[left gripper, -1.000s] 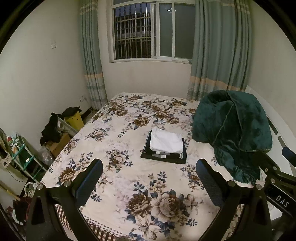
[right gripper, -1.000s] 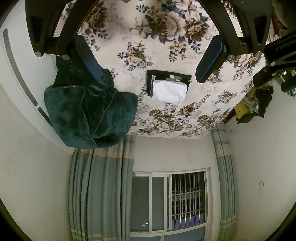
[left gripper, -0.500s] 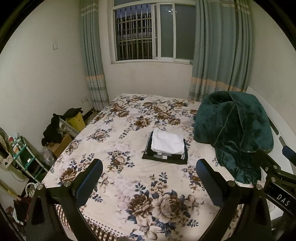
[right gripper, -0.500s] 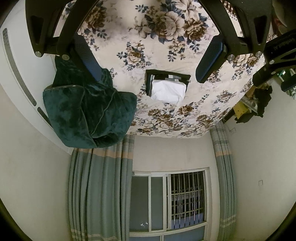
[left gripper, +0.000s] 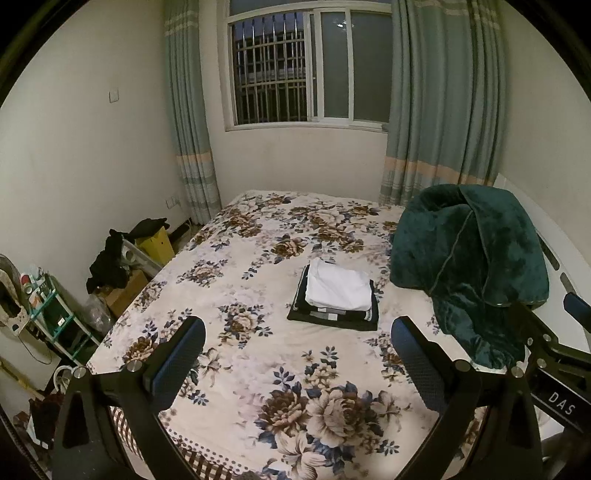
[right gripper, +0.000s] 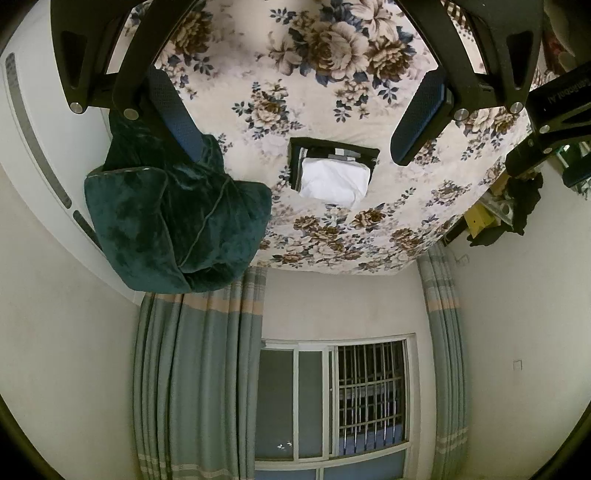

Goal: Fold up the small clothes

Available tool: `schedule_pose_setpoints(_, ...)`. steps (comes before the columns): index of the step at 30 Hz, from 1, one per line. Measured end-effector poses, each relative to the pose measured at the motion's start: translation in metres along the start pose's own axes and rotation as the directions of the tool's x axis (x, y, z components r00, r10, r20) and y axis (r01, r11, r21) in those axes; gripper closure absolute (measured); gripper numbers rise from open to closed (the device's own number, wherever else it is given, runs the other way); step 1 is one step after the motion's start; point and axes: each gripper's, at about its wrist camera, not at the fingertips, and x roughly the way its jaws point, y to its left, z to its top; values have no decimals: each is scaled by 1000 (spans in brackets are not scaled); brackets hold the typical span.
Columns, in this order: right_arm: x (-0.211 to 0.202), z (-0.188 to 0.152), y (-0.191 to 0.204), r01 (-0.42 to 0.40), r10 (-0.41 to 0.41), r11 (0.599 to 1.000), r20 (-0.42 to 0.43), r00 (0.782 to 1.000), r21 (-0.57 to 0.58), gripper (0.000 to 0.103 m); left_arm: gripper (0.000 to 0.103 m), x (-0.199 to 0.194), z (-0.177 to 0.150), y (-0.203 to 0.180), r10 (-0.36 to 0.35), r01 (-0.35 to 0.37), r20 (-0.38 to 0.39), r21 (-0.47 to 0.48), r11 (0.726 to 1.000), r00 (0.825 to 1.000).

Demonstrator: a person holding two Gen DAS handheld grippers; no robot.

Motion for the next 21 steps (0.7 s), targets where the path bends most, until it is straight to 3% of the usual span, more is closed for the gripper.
schedule_pose_setpoints(21, 0, -4, 1, 3, -3, 1000, 3, 1000, 2, 0, 0, 0, 2, -2, 7, -7, 3, 1, 1000, 1000)
